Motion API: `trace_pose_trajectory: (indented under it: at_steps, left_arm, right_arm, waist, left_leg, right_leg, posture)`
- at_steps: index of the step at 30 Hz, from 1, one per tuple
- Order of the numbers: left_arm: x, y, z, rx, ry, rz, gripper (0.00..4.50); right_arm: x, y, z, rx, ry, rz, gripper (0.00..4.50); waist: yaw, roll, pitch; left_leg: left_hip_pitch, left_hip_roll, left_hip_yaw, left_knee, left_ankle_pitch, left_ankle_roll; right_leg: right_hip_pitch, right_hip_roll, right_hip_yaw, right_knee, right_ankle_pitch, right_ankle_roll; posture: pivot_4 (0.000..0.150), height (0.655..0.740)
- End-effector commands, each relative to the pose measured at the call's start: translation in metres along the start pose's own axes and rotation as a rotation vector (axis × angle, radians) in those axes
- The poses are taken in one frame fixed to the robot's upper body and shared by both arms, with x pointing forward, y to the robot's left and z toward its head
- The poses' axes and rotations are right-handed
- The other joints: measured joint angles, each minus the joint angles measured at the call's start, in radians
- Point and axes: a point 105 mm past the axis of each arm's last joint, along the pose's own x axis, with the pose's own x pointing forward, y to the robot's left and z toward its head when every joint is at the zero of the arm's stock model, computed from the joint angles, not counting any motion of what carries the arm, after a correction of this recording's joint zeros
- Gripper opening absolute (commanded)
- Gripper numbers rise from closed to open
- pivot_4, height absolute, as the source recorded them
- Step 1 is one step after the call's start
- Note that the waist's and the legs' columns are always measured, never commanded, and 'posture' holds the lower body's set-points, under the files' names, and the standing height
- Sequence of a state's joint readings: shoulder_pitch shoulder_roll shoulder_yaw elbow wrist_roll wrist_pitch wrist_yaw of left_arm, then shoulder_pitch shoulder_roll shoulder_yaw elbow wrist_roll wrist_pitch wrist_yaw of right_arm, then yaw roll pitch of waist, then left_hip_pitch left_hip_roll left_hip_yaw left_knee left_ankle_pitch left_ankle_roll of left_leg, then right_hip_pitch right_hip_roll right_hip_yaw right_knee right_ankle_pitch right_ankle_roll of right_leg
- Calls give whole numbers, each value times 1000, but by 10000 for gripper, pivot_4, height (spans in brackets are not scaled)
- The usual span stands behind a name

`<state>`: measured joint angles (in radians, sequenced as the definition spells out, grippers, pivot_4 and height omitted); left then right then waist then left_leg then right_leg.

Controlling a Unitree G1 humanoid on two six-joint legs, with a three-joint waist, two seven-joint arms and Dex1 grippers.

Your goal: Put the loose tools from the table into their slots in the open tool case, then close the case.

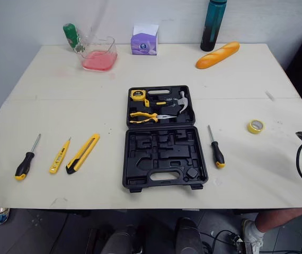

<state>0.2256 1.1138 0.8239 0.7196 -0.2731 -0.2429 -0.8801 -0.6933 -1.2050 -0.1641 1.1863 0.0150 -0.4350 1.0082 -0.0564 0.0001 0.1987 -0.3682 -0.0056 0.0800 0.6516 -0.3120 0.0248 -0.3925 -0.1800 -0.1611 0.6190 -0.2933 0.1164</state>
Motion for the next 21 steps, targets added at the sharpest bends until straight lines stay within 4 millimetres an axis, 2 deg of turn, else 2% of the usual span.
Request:
trace_pose_trajectory:
  at_steps: [1, 10, 21]
  left_arm:
    - [-3, 5, 9, -3, -49, 31, 44075]
    - [1, -6, 6, -58, -54, -19, 44075]
    - [1, -6, 6, -55, -55, -19, 44075]
  right_arm:
    - [-1, -5, 9, -4, -38, -12, 45000]
    - [7, -1, 25, -18, -79, 31, 45000]
    - [12, 2, 35, -21, -98, 55, 45000]
  waist:
    - [0, 0, 0]
    - [1, 0, 0]
    - [1, 0, 0]
  left_leg:
    - [0, 0, 0, 0, 0, 0]
    - [0, 0, 0, 0, 0, 0]
    - [0, 0, 1, 1, -1, 1]
  right_leg:
    - [0, 0, 0, 0, 0, 0]
    - [0, 0, 1, 0, 0, 0]
    - [0, 0, 1, 1, 0, 0]
  posture:
    - [1500, 7400]
    - [1500, 7400]
    - [1500, 7400]
